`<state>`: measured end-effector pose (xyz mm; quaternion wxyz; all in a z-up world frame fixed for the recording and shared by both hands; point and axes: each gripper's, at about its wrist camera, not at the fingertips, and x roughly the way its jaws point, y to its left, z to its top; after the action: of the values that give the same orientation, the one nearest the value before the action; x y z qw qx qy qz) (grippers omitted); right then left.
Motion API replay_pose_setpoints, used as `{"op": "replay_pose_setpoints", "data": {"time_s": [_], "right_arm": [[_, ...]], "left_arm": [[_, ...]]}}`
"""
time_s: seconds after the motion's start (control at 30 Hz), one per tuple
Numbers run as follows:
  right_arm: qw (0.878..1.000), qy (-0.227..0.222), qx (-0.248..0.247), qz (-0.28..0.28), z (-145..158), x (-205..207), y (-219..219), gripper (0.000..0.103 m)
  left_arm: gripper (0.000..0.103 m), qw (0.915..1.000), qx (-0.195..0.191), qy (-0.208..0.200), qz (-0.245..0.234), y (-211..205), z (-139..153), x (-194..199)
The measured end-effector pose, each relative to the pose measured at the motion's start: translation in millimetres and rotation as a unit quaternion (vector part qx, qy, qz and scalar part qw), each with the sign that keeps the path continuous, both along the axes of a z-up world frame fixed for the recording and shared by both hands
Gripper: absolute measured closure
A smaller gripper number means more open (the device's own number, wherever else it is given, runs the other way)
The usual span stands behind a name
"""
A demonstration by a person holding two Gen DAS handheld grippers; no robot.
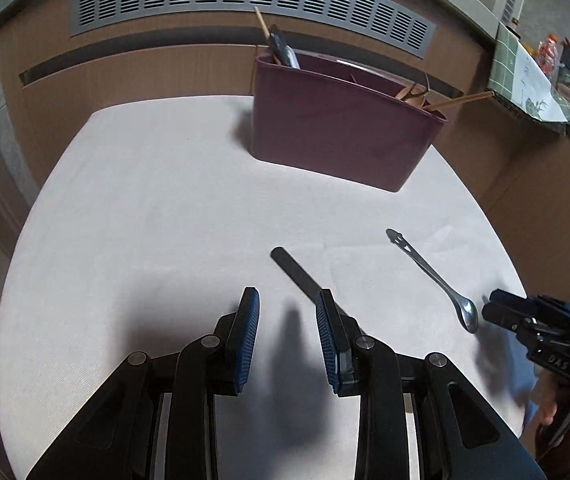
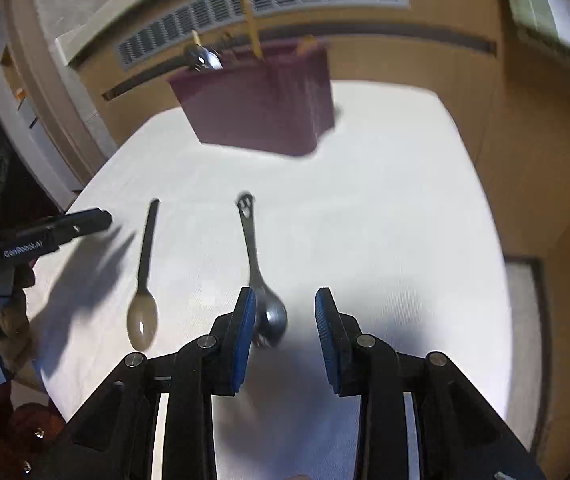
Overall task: Organize utensils
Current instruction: 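Grasp the black-handled brown spoon with left while right grasps the smiley-handle metal spoon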
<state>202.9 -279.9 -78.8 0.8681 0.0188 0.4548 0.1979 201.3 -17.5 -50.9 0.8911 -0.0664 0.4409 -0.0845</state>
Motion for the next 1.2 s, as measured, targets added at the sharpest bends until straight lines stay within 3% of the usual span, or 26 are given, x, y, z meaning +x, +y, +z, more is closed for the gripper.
{"op": "replay_pose_setpoints", "data": {"time_s": [0.13, 0.2, 0.33, 0.4, 0.5, 0.63, 0.73, 0.8, 0.97, 1.03, 1.1, 1.2], "right_arm": [[0.999, -0.003, -0.016, -0.029, -4, -5, -8, 0.074], [0.999, 0.001, -0.024, -0.034, -5, -3, -9, 0.074], [0.999, 0.003, -0.036, -0.038, -4, -4, -8, 0.074], [0.999, 0.003, -0.041, -0.034, -5, -7, -7, 0.074], [0.998, 0.001, -0.051, -0.025, -7, -7, -3, 0.074], [0.998, 0.005, -0.06, -0.018, -8, -9, 0, 0.073], [0.998, 0.009, -0.057, -0.004, -9, -9, 3, 0.063], [0.999, 0.014, -0.045, 0.002, -10, -8, 3, 0.052], [0.999, 0.024, -0.036, 0.005, -9, -6, 4, 0.048], [0.998, 0.015, -0.066, 0.017, -9, -8, 11, 0.05], [0.995, 0.003, -0.1, 0.021, -7, -9, 16, 0.069], [0.995, -0.006, -0.086, 0.049, 1, -3, 22, 0.075]], "left_arm": [[0.072, 0.9986, -0.028, 0.006, -0.044, -12, -3, 21], [0.072, 0.9926, -0.061, 0.02, -0.102, -24, -6, 42], [0.072, 0.9877, -0.05, 0.049, -0.14, -33, -18, 77], [0.073, 0.9844, -0.064, 0.07, -0.148, -26, -24, 86], [0.073, 0.976, -0.113, 0.093, -0.161, -5, -27, 80], [0.073, 0.9709, -0.111, 0.098, -0.188, 10, -27, 43], [0.073, 0.9673, -0.088, 0.101, -0.215, 14, -24, 2], [0.073, 0.9618, -0.052, 0.093, -0.252, 8, -21, -26], [0.072, 0.9432, 0.048, 0.056, -0.324, -20, -17, -70], [0.072, 0.9273, 0.094, 0.041, -0.36, -44, -15, -84], [0.072, 0.9146, 0.125, 0.028, -0.383, -58, -15, -90], [0.072, 0.9075, 0.142, 0.017, -0.395, -73, -15, -89]]}}
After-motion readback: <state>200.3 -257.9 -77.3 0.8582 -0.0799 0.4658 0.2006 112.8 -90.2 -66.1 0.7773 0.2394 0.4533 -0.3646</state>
